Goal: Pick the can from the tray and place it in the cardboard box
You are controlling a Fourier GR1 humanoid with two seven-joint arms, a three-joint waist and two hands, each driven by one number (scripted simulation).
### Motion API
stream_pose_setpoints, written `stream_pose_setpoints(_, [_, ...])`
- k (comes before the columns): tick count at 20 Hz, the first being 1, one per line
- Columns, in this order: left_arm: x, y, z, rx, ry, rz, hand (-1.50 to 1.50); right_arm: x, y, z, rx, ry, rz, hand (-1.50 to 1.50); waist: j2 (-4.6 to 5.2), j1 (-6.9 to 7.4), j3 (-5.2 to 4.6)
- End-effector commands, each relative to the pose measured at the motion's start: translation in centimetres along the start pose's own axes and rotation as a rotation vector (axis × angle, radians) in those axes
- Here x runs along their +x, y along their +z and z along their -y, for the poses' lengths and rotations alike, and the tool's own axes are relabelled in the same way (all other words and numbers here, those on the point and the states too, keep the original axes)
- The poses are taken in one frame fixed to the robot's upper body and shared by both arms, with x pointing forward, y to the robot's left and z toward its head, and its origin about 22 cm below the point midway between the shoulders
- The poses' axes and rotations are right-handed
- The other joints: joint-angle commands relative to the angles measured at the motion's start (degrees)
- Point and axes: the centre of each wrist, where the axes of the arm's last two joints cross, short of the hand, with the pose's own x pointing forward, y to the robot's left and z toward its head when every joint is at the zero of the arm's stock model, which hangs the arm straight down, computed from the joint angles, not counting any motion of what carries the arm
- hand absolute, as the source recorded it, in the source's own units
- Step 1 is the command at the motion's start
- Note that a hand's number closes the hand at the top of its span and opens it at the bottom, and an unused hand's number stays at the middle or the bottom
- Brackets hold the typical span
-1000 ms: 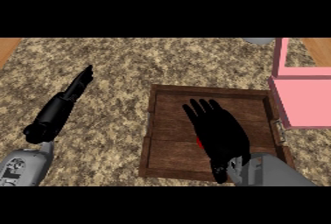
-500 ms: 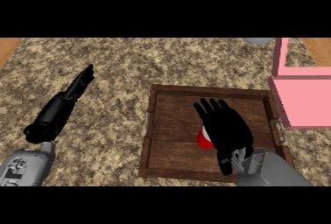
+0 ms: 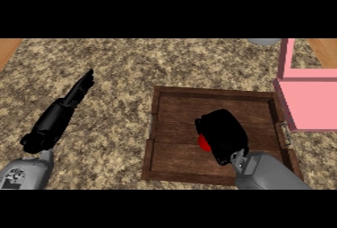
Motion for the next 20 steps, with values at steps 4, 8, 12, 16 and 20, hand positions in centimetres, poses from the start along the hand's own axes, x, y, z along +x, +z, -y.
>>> stream_pose_setpoints(4, [0.3,-0.9,-0.8,0.036,-0.003,-0.014,0.0,-1.1,3.5,-2.8,-0.039,0.04,0.344,1.5,0.06,-1.57,0.11])
stream_pose_setpoints(8, [0.0,-0.1,-0.4,0.038,0.0,-0.018,0.0,0.3,7.2,-4.7,0.053,0.001,0.791,1.5,-0.05,-1.55,0.38])
stream_pose_setpoints(12, [0.2,-0.1,-1.5,0.074,-0.003,-0.024,0.0,-3.2,11.0,-4.4,-0.06,-0.008,0.953,1.5,-0.31,-3.57,0.41])
stream_pose_setpoints(16, [-1.2,1.5,-0.8,0.056,0.009,-0.024,0.0,-6.6,13.6,-3.6,-0.215,0.0,1.03,1.5,-0.3,-3.45,0.31])
stream_pose_setpoints(20, [-1.1,1.0,-0.8,0.065,0.015,-0.032,0.0,-10.2,15.2,-0.7,-0.362,0.083,1.07,1.5,-0.33,-3.97,0.24])
